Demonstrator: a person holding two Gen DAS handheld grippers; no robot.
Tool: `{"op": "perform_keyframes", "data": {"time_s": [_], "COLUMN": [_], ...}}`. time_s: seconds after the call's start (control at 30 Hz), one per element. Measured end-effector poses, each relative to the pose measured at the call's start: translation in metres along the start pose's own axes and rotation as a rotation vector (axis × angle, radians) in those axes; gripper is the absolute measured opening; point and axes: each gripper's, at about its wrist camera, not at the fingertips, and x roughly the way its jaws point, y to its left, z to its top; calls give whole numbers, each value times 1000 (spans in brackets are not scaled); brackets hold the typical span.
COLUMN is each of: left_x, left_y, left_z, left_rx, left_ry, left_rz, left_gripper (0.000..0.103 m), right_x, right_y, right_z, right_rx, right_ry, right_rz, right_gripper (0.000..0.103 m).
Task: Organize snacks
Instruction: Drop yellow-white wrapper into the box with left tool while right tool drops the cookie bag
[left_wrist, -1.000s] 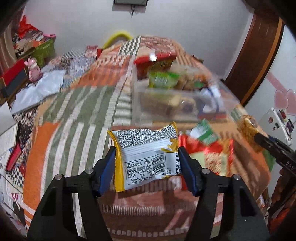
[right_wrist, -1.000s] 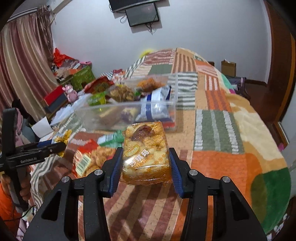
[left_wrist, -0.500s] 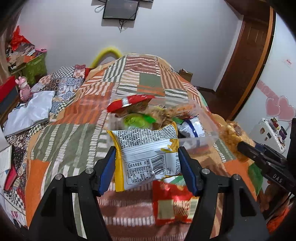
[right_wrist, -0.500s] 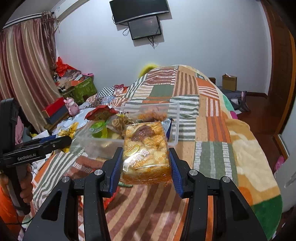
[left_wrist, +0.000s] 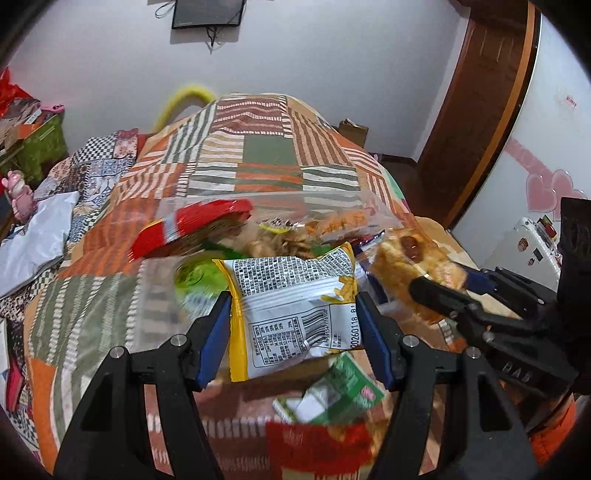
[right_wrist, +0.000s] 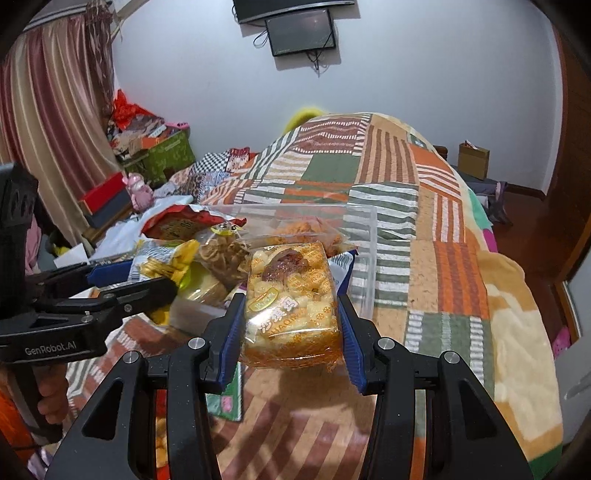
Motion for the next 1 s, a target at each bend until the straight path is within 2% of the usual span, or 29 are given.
{"op": "perform_keyframes", "data": {"time_s": [0.17,0.47,0.63,1.0], "left_x": [17,30,36,22], "left_y": [-4,-3,-6,-12], "left_z": [9,22,22,16], "left_rx": [11,27,54,66], "left_ry": [10,-2,-1,-4], "left_rz": [-8,17,46,44], "left_gripper": [65,65,69,71], "right_x": [9,20,19,0], "right_y": [0,-3,-2,0], "right_z": [7,15,13,10], "right_rx": [-24,-31,-40,-46], "right_ry": [4,5,14,4], "right_rz": [-2,-9,-13,-17], "right_gripper": [44,44,44,49]}}
